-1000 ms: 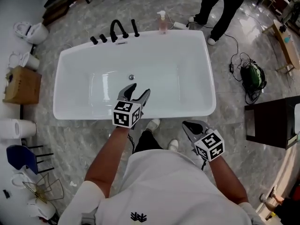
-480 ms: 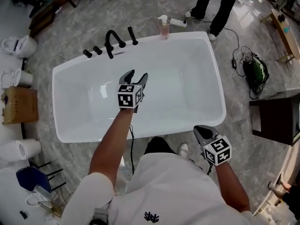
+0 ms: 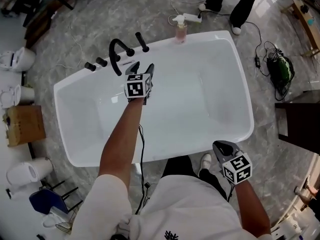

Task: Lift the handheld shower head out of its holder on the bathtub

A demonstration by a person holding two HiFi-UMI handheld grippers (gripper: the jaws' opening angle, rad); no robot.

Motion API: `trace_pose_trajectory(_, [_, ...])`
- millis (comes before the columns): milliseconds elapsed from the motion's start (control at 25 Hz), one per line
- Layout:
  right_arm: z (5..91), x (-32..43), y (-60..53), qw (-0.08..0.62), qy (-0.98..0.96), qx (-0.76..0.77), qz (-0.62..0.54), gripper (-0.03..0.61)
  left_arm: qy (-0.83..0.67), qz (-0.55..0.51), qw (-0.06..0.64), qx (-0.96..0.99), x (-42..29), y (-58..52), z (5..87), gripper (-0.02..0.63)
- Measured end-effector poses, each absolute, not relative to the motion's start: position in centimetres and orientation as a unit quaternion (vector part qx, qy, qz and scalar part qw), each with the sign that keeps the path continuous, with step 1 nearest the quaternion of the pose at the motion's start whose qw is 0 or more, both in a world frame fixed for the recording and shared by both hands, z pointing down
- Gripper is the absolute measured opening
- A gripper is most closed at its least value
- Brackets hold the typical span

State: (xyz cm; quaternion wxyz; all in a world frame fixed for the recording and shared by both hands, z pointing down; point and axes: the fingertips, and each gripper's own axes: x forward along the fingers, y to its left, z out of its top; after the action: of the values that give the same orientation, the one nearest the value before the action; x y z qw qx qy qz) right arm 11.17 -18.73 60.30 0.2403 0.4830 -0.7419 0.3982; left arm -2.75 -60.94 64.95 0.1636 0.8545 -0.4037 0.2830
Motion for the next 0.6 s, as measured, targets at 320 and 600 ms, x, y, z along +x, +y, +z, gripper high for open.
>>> trace_pose_trajectory(320, [63.7,9.5,-20.2,0.25,-0.729,0.472,0.429,0.057,-0.416,0.304,0.152,0.843,-2.3,-69.9,70.4,0.269])
trace_pose_trajectory(600, [65.8,9.2,-21.0,0.255,-0.724,0.462,0.444,0.057,-0.437,0.327,0.148,0.825,-2.1,-75.4,74.5,0.278])
